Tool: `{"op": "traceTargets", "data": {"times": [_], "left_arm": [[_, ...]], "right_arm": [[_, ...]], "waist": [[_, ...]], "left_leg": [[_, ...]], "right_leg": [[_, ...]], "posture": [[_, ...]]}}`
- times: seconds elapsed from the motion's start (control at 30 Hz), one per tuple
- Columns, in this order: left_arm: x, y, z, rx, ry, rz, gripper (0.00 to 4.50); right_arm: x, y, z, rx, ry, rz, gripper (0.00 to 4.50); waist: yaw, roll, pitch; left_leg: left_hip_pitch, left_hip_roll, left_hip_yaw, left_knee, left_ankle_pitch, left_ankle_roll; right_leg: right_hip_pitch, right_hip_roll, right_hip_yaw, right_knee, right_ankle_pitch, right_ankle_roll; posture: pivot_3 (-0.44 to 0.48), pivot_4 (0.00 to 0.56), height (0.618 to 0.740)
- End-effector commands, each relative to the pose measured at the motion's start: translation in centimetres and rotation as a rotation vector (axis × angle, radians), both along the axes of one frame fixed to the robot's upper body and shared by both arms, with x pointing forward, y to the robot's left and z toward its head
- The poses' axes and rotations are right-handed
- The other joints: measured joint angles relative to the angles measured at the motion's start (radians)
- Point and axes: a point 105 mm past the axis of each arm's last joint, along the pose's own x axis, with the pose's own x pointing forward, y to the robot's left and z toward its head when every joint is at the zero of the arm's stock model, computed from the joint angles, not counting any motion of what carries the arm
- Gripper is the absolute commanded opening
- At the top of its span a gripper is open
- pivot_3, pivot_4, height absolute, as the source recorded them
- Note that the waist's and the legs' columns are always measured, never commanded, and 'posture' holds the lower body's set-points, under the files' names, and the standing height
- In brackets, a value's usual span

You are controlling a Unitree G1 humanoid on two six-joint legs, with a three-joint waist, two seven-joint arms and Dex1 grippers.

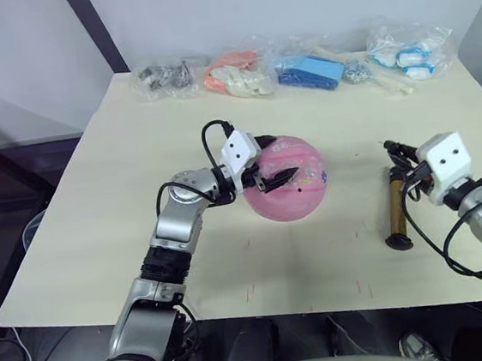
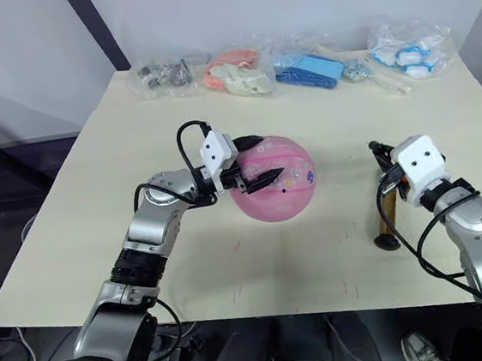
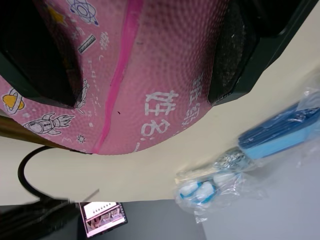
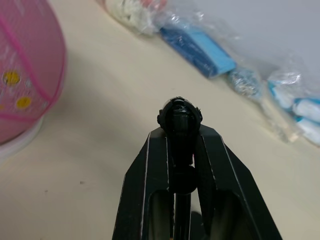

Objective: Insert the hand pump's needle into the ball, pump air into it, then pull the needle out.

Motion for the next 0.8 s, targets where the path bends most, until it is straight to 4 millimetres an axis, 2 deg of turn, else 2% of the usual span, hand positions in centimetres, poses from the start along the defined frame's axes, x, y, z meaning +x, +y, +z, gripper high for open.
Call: {"op": "traceTargets", "data": {"times": [0.03,0.1,0.27,0.6,0.8], "left_arm": [[-0.4,0.6,-1.0,0.021,0.064,-0.02,4.5],[-0.6,0.6,-0.2,-0.005,0.055,-0.043,4.5],[-1.1,0.8,1.3,-0.041,0.034,-0.094,4.5],[-2.1,1.0,4.6,-0.113,0.006,-0.2,4.5],[-2.7,1.9,7.0,-0.114,-0.026,-0.263,4.5]], "right_arm": [[-0.9,0.4,-1.6,-0.115,0.041,0.096,0.06],[-1.0,0.3,-2.2,-0.112,0.054,0.107,0.06],[-2.0,0.9,-4.1,-0.244,0.074,0.239,0.06],[-2.1,0.6,-5.4,-0.303,0.066,0.295,0.06],[-2.0,0.4,-5.5,-0.287,0.065,0.286,0.06]], "waist": [[0.0,0.0,0.004],[0.0,-0.002,0.007],[-0.001,-0.002,0.009],[-0.002,-0.005,0.016],[-0.002,-0.006,0.017]], "left_leg": [[0.0,0.0,0.0,0.0,0.0,0.0],[-0.001,-0.001,0.0,0.0,0.0,0.0],[-0.014,-0.001,0.001,0.004,0.001,-0.001],[-0.015,-0.001,0.001,0.006,0.001,-0.001],[-0.016,-0.001,0.001,0.01,0.001,-0.001]], "right_leg": [[0.0,0.0,0.0,0.0,0.0,0.0],[-0.001,0.0,0.0,0.0,0.0,0.0],[-0.013,0.0,0.0,0.002,0.001,-0.001],[-0.014,0.0,0.001,0.003,0.001,-0.001],[-0.014,0.0,0.0,0.005,0.001,-0.001]], "posture": [[0.0,0.15,0.74],[0.0,0.15,0.74],[0.0,0.15,0.74],[0.0,0.15,0.74],[0.0,0.15,0.74]]}}
